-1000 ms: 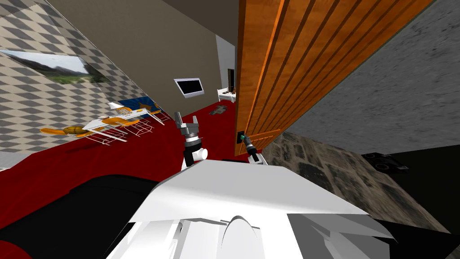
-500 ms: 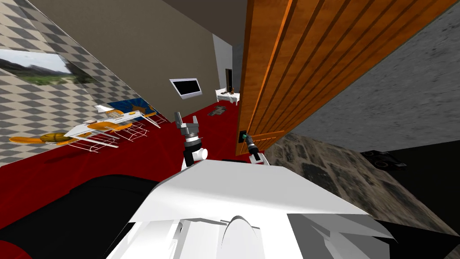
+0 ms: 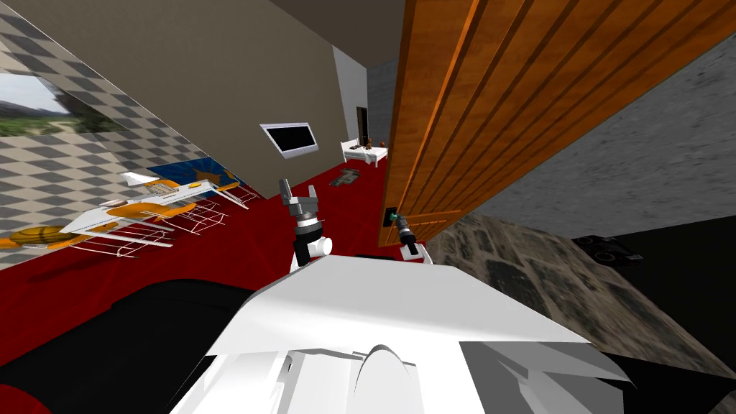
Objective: Push the door open
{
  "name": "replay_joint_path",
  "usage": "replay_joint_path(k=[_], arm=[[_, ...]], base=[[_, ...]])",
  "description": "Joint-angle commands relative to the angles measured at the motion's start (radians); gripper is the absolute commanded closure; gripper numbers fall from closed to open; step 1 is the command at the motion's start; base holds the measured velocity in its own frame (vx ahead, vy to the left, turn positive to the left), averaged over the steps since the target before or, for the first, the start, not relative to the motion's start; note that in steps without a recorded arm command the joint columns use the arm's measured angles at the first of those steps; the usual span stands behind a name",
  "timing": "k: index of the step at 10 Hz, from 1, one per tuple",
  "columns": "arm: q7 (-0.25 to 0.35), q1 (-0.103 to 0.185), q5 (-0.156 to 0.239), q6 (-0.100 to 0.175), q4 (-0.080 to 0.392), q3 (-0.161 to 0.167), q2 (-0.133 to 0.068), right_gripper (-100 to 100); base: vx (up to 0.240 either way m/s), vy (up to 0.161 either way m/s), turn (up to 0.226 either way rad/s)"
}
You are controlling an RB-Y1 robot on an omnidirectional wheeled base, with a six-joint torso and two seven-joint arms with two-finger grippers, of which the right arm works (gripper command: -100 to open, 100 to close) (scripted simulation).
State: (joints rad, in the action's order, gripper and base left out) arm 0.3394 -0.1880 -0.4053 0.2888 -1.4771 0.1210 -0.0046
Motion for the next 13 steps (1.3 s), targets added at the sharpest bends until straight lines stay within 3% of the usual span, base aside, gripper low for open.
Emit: replay_joint_path(k=[1,2,5,8,9,10,13], arm=[[-0.005,0.003,0.003,0.003,0.005,-0.014,-0.009,100],[0.005,-0.012,0.0,0.002,-0.005,-0.002,-0.028,-100],[0.015,-0.027,-0.002,0.006,-0.017,0.01,-0.036,-100],[0.03,-0.048,-0.005,0.011,-0.036,0.029,-0.014,-100],[0.027,-0.041,-0.004,0.007,-0.032,0.025,-0.021,-100],[0.021,-0.03,0.0,0.013,-0.019,0.019,-0.036,-100],[0.013,-0.015,0.005,0.02,-0.002,0.01,-0.034,-100]], base=[[0.167,0.13,-0.084],[-0.049,0.037,-0.034],[-0.213,-0.032,0.014],[-0.248,-0.032,0.004],[-0.104,-0.008,0.0],[0.092,0.025,0.017],[0.201,0.05,0.01]])
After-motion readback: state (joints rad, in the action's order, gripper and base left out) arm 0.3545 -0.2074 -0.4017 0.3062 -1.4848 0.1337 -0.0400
